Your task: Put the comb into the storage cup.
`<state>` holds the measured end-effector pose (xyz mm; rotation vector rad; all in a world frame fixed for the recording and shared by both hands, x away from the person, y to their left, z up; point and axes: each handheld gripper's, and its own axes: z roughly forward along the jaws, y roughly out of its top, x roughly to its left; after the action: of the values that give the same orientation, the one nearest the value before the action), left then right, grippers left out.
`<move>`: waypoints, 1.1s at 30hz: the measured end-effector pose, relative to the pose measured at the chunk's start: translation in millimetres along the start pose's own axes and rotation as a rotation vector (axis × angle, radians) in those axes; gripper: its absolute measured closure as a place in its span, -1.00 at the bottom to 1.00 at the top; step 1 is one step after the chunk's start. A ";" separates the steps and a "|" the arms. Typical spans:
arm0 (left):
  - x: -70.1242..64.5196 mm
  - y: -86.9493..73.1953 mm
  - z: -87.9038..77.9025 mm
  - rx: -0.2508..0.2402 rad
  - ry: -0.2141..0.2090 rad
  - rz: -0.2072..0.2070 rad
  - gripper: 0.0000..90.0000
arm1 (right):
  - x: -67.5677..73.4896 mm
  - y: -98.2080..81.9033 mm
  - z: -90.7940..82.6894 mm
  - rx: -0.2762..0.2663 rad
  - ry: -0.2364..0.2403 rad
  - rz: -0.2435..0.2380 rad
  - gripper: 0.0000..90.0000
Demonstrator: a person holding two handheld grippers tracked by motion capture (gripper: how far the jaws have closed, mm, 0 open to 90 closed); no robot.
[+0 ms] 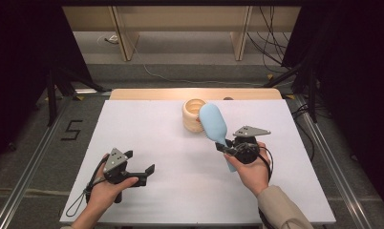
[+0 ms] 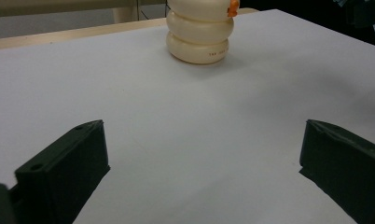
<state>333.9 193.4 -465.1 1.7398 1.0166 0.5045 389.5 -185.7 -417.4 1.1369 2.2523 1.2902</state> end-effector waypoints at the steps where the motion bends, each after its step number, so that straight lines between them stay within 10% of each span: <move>1: -1.1 0.6 0.8 0.002 -0.003 0.003 -1.00 | 0.4 0.5 0.5 -0.002 0.001 -0.001 0.56; 33: -43.6 19.6 38.7 0.014 -0.193 0.034 -1.00 | 14.0 11.3 14.2 -0.019 0.026 -0.020 0.57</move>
<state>345.7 133.5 -457.1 1.7832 0.8572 0.3438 394.5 -163.6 -414.1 1.0949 2.2591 1.3227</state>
